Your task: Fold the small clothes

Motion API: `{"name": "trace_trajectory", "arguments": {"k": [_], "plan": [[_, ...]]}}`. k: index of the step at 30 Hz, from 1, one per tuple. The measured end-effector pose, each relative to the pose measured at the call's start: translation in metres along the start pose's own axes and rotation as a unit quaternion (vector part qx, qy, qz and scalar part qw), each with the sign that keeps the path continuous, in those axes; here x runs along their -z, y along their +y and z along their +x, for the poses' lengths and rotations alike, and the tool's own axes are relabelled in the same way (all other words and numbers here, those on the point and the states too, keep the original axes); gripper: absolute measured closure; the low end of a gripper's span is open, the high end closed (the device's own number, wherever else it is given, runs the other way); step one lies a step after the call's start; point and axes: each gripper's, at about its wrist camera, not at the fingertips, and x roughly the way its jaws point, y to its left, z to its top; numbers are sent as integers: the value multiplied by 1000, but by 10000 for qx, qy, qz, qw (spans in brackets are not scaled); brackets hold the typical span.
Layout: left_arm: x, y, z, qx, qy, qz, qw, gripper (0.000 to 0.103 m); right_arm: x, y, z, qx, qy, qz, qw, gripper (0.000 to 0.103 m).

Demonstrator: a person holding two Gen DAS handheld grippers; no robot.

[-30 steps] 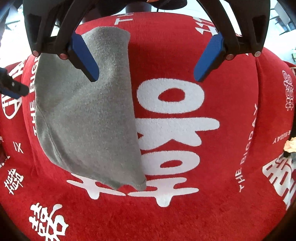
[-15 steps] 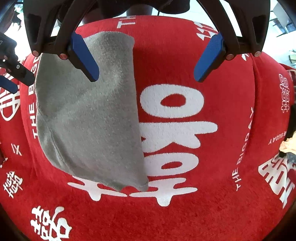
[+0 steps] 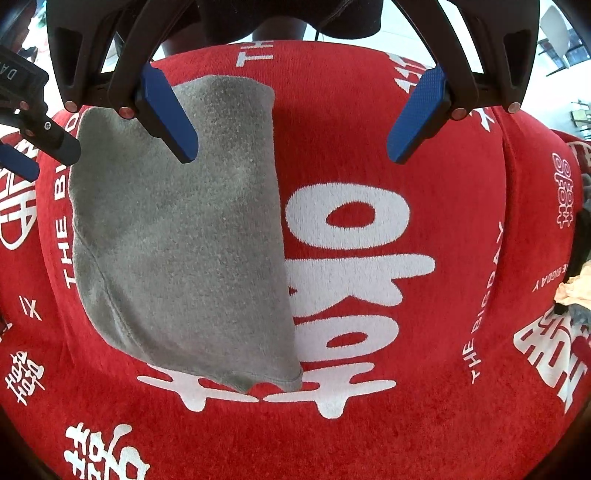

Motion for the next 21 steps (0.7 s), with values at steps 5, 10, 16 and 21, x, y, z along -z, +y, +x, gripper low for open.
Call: {"name": "trace_trajectory", "arguments": {"k": [5,10,16,21], "plan": [[0,-2,-3,78,-34,92,9999,0,1,-1,1,14,29,34,10000,17],[1,-7,-5,258,-28,239,9994,0,1,2,1,21,52,31,10000,17],[2,-5,-3,382,148,105,9991,0,3,5,4,64,79,17,9999,17],[4,-4,-2,301,179,144,9993,0,3,7,6,93,85,20,9999,17]]}}
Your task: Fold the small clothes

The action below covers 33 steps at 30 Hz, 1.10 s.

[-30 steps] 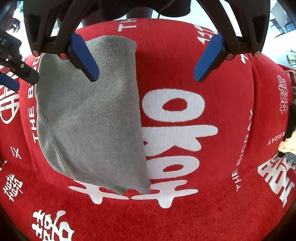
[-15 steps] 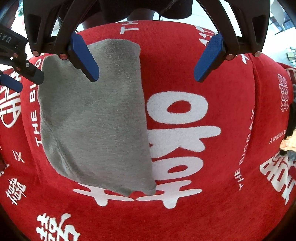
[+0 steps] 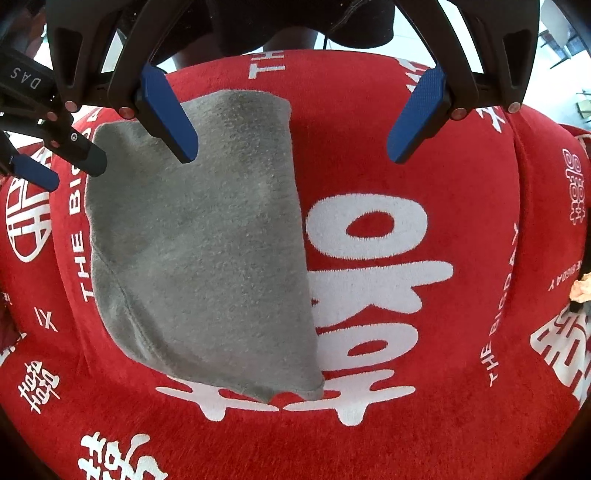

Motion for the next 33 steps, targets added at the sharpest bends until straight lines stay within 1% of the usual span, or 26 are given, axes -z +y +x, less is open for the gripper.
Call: {"name": "trace_trajectory", "arguments": {"k": [8,33], "plan": [[2,1,1,-231,-34,89,9997,0,3,5,4,61,48,-32,10000,17],[3,2,1,-289,-88,169,9994,0,1,11,6,139,52,-76,9999,17]]}}
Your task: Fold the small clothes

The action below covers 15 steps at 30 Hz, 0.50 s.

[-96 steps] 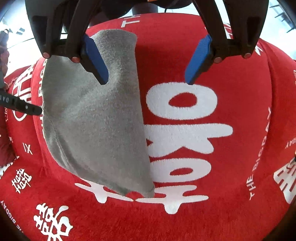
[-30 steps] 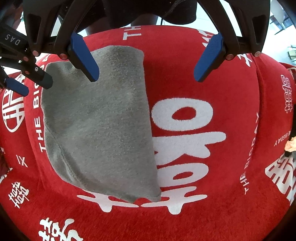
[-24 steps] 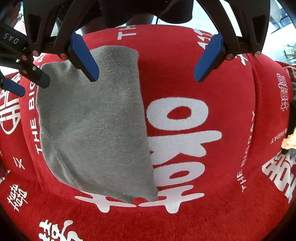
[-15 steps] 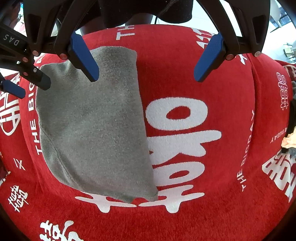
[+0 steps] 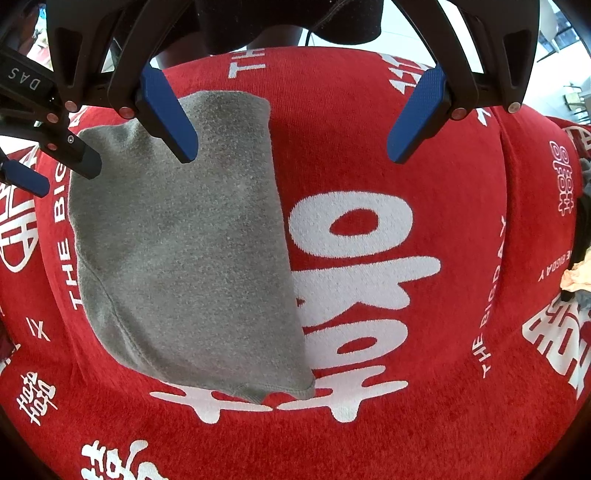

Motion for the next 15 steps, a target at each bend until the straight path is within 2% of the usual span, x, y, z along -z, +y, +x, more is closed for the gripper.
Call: {"name": "trace_trajectory", "arguments": {"k": [15], "plan": [[-1,0,1,-21,-60,-36,10000,0,0,1,0,8,-5,-3,10000,17]]}}
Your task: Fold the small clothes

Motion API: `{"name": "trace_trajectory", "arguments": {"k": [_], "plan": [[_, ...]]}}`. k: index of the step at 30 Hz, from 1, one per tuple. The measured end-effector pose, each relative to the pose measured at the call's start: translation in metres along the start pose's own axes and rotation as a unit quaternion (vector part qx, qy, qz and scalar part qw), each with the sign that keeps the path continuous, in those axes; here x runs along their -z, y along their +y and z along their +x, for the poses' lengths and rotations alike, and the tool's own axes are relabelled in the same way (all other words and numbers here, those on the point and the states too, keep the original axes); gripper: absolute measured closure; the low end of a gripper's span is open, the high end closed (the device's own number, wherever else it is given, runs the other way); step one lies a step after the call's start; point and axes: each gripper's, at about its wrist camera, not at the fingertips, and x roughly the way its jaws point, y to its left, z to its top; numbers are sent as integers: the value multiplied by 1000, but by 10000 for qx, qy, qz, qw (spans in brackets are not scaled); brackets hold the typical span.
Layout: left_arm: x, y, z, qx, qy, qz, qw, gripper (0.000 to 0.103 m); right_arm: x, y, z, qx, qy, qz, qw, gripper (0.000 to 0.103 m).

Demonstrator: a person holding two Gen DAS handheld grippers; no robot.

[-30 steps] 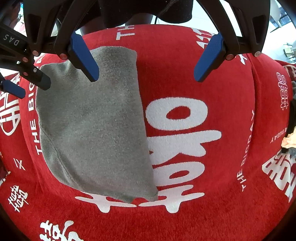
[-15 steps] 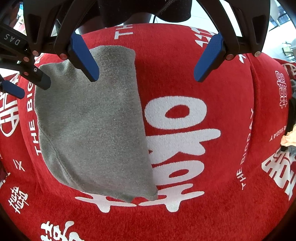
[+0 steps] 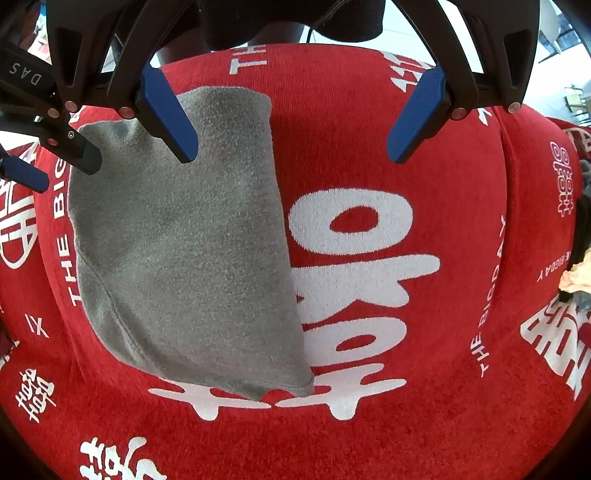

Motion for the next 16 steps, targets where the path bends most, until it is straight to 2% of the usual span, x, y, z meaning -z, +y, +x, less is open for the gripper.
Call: {"name": "trace_trajectory", "arguments": {"k": [12,16], "plan": [[-1,4,5,60,43,-113,9999,0,0,0,2,32,4,-30,10000,17],[-2,1,4,120,3,7,9999,0,0,0,2,49,4,-30,10000,17]]}}
